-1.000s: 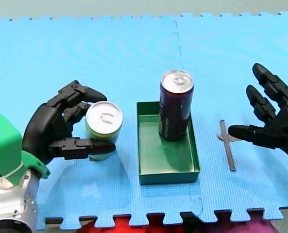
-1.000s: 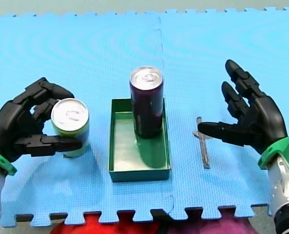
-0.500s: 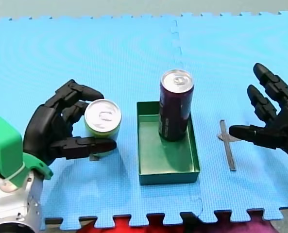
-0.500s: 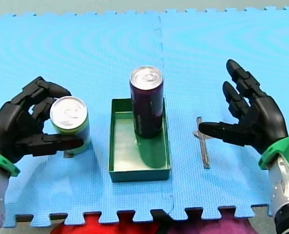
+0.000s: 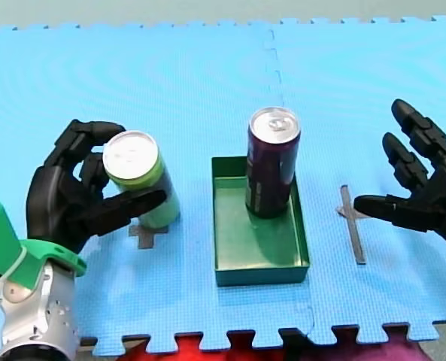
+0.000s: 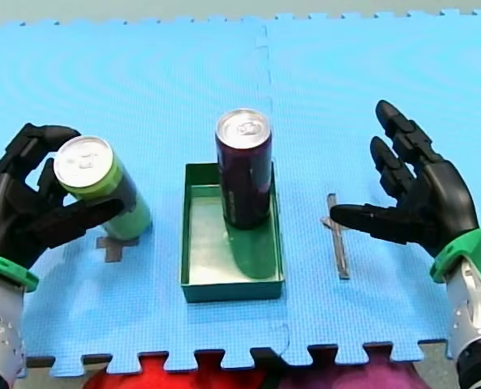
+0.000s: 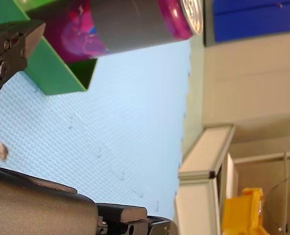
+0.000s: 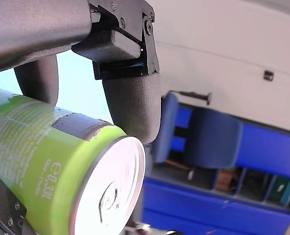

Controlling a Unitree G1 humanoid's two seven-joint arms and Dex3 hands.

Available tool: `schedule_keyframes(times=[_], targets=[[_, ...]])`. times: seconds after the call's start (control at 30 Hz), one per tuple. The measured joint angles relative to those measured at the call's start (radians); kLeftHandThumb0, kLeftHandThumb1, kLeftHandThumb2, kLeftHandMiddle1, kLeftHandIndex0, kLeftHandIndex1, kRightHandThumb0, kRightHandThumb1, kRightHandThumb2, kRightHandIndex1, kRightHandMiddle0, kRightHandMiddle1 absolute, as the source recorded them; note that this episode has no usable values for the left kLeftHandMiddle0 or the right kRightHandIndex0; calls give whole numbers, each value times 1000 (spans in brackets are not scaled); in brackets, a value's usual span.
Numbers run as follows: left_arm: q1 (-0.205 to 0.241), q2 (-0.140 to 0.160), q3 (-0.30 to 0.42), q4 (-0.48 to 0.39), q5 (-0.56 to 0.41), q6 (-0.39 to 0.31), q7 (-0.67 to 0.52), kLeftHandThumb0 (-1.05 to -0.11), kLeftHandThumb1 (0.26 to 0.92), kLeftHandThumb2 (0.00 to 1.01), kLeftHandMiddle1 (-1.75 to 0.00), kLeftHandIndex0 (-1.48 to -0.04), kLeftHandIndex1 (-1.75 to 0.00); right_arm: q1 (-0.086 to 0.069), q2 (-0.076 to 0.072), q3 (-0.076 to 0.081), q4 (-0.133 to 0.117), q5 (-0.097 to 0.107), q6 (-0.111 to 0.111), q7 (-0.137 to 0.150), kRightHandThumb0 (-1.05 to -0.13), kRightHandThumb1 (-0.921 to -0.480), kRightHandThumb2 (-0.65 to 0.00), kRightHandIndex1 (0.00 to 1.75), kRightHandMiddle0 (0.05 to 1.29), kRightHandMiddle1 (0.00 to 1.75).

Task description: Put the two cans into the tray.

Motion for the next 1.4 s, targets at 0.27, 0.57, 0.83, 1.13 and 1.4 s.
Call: schedule_keyframes(times=[0.27,0.57,0.83,1.13,1.4], targets=[[-7,-4,10,-16,11,43,73,-723,921,39,-1746,-528,-1746,4,1,0,-2,1,0,4,-402,-604,0,9,138,0],[1,-1,8,-108,20,237,187,-749,921,57,-1746,-518,-1746,9,3,1,-6,1,4,6,-388,-604,0,6,138,0],[38,-4,-12,-253,24,354,234,-759,921,68,-1746,-520,-1746,11,7,2,-4,1,14,5,-401,-605,0,5,137,0],[102,-10,-51,-428,28,460,244,-743,921,71,-1746,-537,-1746,11,15,2,6,0,16,5,-544,-624,-4,6,141,1],[159,-17,-87,-576,28,449,190,-729,921,76,-1746,-571,-1746,11,18,4,11,-5,16,-6,-588,-633,-4,6,142,1]])
